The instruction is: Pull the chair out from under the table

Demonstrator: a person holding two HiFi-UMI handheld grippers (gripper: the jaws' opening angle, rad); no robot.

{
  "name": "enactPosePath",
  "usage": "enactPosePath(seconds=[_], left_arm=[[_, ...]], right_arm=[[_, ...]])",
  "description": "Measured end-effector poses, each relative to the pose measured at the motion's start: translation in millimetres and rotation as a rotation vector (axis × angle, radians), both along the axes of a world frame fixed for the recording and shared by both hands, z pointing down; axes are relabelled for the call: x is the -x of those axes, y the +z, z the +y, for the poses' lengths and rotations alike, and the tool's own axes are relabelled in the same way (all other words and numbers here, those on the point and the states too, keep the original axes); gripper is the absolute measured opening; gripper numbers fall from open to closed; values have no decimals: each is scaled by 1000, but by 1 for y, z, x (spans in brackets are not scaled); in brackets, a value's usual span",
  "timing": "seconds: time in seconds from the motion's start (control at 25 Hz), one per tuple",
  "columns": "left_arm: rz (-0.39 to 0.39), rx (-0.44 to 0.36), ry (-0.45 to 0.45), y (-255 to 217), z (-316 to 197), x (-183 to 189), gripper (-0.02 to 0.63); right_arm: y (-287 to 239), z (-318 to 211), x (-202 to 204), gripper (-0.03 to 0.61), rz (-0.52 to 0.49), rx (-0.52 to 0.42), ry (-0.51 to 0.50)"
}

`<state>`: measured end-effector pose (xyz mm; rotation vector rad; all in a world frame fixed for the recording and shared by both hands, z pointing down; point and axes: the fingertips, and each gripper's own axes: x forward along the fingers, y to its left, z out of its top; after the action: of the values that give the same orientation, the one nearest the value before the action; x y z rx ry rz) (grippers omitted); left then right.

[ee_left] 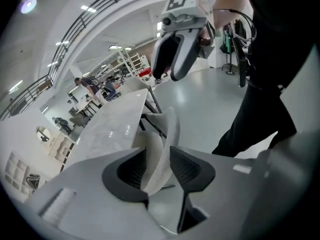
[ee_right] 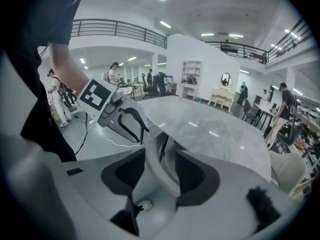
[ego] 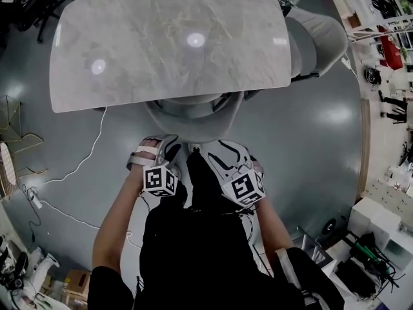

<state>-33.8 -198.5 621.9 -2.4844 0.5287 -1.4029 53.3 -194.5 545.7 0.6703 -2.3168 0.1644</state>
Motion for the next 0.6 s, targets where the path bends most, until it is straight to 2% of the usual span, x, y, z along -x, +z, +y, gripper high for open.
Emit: enactPosePath(seconds=[0.24, 0.36, 0.6], left_arm=[[-80, 23, 70, 39, 0, 3, 170], [-119, 40, 98, 51, 0, -1, 178], [-179, 67, 94, 77, -7, 3, 183]], right_arm=[[16, -1, 9, 196, 13, 14, -31], [27, -1, 2, 197, 72, -1, -66], [68, 2, -3, 201, 226, -34, -187]])
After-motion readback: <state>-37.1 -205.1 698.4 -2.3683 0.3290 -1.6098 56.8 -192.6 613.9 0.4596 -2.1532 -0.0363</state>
